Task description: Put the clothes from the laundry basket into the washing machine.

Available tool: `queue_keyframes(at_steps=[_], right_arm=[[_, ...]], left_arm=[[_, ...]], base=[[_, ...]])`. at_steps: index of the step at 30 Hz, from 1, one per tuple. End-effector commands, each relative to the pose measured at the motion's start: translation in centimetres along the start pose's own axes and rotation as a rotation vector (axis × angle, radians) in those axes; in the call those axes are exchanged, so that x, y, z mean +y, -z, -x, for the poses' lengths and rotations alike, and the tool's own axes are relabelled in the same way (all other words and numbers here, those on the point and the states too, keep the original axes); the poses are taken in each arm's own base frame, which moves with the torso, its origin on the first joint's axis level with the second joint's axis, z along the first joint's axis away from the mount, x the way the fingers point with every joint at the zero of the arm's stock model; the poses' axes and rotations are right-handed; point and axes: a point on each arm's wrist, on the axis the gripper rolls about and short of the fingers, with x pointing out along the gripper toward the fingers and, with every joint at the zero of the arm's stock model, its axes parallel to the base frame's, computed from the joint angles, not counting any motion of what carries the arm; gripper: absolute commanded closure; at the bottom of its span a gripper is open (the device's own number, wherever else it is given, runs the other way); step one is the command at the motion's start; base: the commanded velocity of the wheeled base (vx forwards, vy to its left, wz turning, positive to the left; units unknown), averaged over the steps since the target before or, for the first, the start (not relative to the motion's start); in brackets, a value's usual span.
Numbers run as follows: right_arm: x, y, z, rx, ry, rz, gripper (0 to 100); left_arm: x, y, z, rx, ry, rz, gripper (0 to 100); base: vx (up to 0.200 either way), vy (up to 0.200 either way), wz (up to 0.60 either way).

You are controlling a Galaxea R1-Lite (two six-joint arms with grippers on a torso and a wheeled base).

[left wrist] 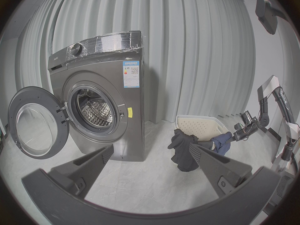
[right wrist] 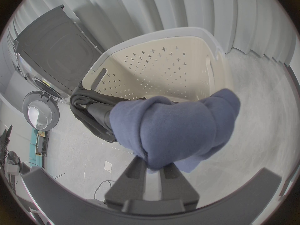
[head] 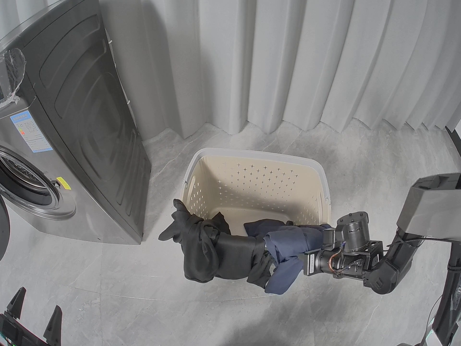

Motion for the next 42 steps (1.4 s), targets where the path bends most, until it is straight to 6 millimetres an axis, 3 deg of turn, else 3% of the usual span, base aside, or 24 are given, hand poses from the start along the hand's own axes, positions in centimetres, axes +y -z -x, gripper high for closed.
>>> queue_keyframes(at_steps=[1, 8, 14, 21, 29, 31, 36, 42], right_arm=[[1.0, -1.3, 3.8, -0.078, -0.037, 0.017, 100], [2.0, -3.1, 8.4, -0.215, -0.091, 0.029, 100], [2.3, -3.3, 10.4, -0.257, -0.113, 0.034, 100], [3.8, -4.2, 14.1, -0.367, -0.190, 0.057, 100], [5.0, -6.3, 19.2, -0.570, -0.266, 0.107, 100], [5.7, -6.9, 21.4, -0.643, -0.323, 0.137, 100], [6.0, -7.4, 23.2, -0.701, -0.339, 0.187, 100], [5.9, -7.4, 23.6, -0.717, -0.334, 0.195, 100]], left_arm=[[0.0, 0.5, 0.0, 0.004, 0.000, 0.001, 0], [0.0, 0.5, 0.0, 0.004, 0.000, 0.001, 0], [0.0, 0.5, 0.0, 0.004, 0.000, -0.001, 0], [0.0, 0.5, 0.0, 0.006, -0.002, -0.001, 0], [0.0, 0.5, 0.0, 0.004, -0.002, -0.001, 0], [0.0, 0.5, 0.0, 0.004, 0.000, -0.001, 0], [0.0, 0.5, 0.0, 0.003, 0.000, 0.001, 0], [0.0, 0.5, 0.0, 0.004, 0.000, 0.004, 0]], base=[[0.000, 0.000, 0.00], [0.000, 0.000, 0.00], [0.000, 0.000, 0.00], [0.000, 0.000, 0.00], [0.000, 0.000, 0.00], [0.000, 0.000, 0.00], [0.000, 0.000, 0.00], [-0.033, 0.000, 0.00]])
